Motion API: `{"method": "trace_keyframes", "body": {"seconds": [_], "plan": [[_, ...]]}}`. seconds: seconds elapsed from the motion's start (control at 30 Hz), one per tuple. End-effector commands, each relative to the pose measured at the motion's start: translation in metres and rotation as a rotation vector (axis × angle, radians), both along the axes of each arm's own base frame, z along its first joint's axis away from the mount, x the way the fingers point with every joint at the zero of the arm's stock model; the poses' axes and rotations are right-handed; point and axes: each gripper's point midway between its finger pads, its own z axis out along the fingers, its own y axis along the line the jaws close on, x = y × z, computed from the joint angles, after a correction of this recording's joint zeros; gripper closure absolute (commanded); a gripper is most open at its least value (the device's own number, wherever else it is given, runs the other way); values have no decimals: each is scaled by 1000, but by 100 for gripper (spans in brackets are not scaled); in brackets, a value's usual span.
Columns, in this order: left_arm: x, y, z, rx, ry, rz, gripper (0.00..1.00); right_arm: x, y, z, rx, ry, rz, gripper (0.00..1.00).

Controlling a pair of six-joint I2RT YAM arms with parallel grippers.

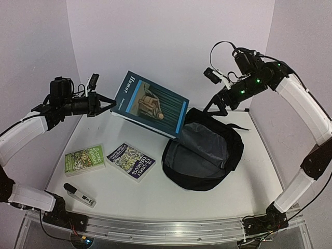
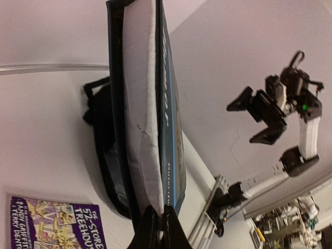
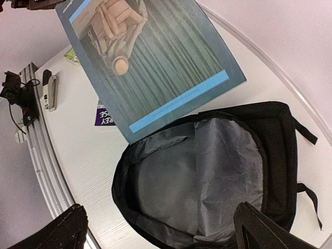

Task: Pack the student bag
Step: Pick up the book from the center of the board.

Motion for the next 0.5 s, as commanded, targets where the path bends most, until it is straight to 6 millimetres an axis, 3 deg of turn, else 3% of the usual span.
{"method": "trace_keyframes", "body": {"seconds": [0.0,0.2,0.47], "plan": [[-54,-26,5,-7,-54,-249,100,-33,2,-17,8,177,88,2],[-98,-57,5,21,-87,-432,100,-47,4,-31,1,278,133,2],[-128,-63,15,-10,-124,-572,100,-77,22,-39,133,511,209,2]]}}
